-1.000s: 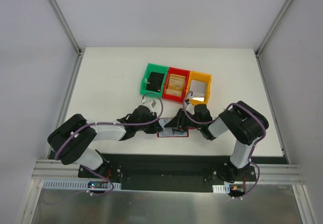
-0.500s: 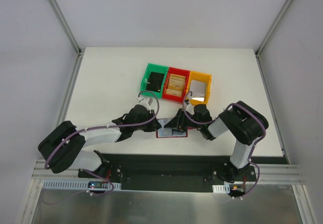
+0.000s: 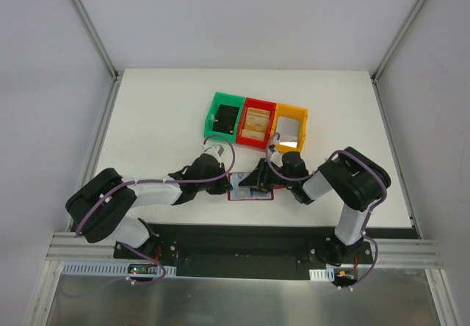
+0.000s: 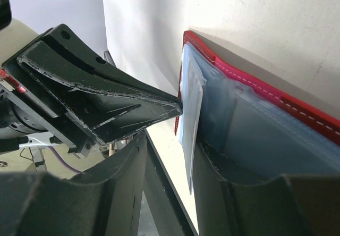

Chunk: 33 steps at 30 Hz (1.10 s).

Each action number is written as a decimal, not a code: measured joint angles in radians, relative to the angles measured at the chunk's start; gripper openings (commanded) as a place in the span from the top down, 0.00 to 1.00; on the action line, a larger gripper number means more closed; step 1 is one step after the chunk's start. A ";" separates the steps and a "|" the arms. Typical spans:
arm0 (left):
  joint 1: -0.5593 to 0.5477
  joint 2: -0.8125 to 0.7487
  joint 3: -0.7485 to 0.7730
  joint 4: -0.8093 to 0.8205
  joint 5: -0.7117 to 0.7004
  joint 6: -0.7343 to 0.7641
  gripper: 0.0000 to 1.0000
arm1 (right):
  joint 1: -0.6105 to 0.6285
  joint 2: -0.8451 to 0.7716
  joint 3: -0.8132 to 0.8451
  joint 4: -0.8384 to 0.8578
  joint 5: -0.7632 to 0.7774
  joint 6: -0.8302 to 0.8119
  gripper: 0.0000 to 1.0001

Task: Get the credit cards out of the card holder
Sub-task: Remove the credit card from the card holder.

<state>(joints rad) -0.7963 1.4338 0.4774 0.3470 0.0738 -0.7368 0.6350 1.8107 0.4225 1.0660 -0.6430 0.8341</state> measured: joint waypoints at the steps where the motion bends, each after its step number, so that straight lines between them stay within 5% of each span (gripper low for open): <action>1: 0.000 0.002 0.001 0.001 0.001 0.000 1.00 | 0.000 0.000 0.000 0.000 0.000 0.000 0.60; 33: 0.000 0.040 0.023 0.014 -0.016 -0.010 1.00 | -0.027 -0.041 -0.035 0.000 -0.002 0.000 0.63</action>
<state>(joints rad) -0.7963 1.4742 0.5003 0.3611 0.0578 -0.7464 0.6083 1.7695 0.3870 1.0657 -0.6453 0.8341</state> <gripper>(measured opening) 0.002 0.373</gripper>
